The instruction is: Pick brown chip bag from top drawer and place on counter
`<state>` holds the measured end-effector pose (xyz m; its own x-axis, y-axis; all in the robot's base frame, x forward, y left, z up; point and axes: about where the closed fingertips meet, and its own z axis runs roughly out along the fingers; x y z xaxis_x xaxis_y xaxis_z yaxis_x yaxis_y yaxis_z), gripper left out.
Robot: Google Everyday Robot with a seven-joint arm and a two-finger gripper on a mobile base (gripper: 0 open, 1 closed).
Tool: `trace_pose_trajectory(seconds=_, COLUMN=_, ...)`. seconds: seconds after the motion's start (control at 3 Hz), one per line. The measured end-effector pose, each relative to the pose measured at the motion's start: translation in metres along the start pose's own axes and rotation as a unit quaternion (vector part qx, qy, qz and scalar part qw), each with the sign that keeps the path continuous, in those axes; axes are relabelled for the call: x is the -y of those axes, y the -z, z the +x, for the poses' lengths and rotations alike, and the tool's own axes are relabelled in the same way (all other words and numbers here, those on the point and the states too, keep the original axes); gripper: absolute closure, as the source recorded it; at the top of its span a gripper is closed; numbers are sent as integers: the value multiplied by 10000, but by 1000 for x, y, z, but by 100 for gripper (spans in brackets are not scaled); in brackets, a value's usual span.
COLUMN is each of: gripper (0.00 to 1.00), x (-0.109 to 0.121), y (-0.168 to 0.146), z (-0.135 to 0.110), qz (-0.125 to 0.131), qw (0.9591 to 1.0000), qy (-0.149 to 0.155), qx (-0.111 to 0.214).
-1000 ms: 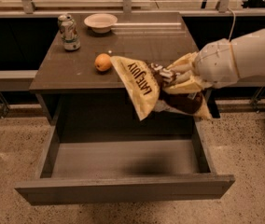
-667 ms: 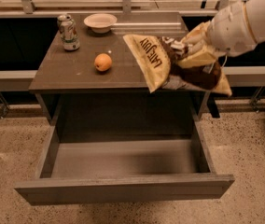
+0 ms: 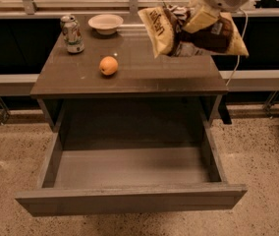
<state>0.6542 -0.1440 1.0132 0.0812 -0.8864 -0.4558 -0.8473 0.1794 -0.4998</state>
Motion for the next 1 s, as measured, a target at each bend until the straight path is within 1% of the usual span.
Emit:
trace_pose_trajectory(seconds=0.33, gripper=100, x=34, y=-52, z=-50, qz=119, qw=9993, qy=339, qx=-100)
trace_pose_trajectory(seconds=0.67, gripper=98, x=80, y=-117, z=-101, qz=447, qw=9980, qy=436, qx=25)
trace_pose_trajectory(seconds=1.0, gripper=76, x=99, y=-157, z=-111, qz=556, qw=9981, qy=256, qx=31)
